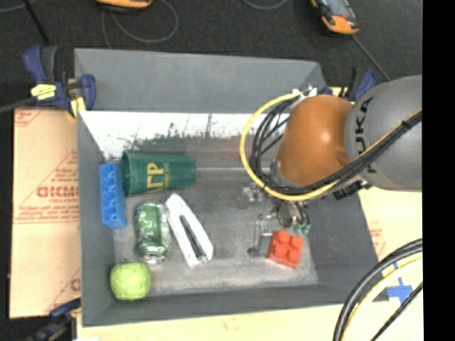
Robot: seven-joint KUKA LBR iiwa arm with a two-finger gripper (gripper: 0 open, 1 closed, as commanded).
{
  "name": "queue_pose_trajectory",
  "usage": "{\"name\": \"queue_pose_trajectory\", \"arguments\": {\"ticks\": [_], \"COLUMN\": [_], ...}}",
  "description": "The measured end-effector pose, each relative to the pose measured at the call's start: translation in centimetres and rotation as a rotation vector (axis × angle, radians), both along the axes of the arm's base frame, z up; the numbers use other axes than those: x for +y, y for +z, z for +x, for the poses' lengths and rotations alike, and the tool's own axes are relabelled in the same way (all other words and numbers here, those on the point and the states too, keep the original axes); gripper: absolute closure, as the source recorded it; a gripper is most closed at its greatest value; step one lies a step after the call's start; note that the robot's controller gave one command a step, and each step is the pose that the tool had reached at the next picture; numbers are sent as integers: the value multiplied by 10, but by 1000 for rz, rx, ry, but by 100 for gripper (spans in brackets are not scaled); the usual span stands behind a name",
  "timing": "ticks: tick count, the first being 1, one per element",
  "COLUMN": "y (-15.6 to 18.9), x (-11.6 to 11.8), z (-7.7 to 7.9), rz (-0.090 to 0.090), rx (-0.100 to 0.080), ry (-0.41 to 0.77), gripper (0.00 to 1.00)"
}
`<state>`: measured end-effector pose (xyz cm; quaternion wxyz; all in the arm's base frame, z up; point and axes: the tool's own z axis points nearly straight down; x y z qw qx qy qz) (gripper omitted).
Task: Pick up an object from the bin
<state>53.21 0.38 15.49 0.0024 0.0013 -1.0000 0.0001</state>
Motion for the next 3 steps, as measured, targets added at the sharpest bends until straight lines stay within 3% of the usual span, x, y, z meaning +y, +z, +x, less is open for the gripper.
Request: {"name": "queue_pose_trajectory", "arguments": {"ticks": [1, 2, 3], "y": [5, -40, -36], "x": [0, -56, -87], "z": [2, 11, 3], "rz": [0, 0, 0], "rx": [-8, -13, -3], "ry": [0, 33, 30], "gripper": [0, 0, 0]}}
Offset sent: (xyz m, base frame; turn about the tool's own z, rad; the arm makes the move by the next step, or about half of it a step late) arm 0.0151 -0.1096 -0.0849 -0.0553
